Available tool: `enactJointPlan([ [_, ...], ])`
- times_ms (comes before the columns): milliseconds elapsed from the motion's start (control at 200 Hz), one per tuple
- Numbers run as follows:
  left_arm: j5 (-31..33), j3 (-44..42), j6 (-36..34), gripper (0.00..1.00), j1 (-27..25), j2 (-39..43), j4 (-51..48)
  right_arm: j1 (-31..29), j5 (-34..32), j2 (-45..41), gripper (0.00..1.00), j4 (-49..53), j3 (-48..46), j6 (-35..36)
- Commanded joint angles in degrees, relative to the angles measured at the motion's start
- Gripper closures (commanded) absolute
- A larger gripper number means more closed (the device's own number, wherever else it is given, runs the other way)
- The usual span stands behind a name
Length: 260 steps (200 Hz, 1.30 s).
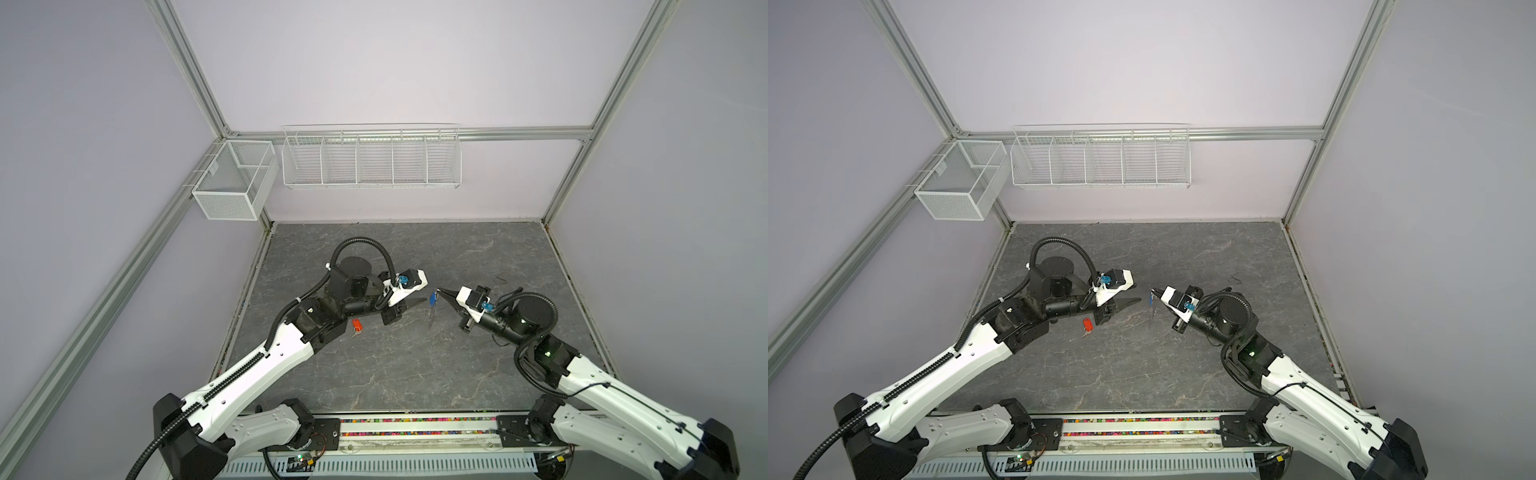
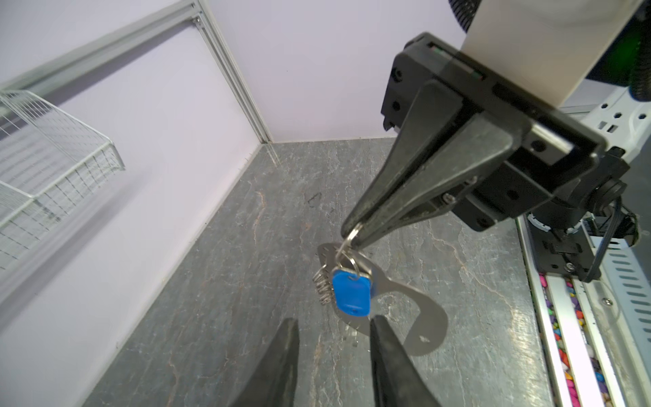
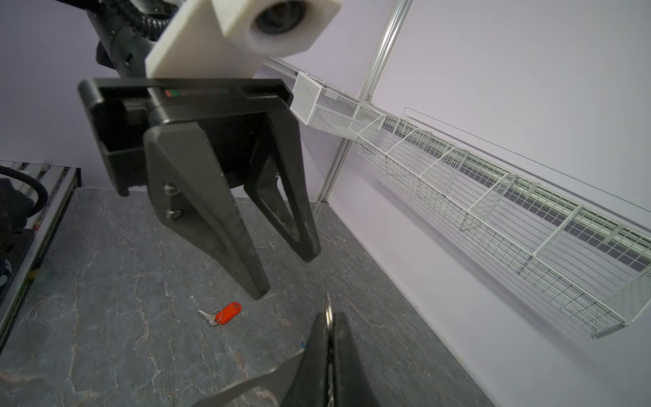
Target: Put the keys on the keyring
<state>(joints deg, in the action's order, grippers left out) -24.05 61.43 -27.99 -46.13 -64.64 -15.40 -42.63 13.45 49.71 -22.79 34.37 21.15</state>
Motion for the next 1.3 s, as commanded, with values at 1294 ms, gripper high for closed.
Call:
enactJointPlan([
  [1294,-7.1,-5.7,5.1,0.57,3.2,0.2,4.6,0.7,6.9,0.9,0.93,-3.8,0.0,-3.1],
])
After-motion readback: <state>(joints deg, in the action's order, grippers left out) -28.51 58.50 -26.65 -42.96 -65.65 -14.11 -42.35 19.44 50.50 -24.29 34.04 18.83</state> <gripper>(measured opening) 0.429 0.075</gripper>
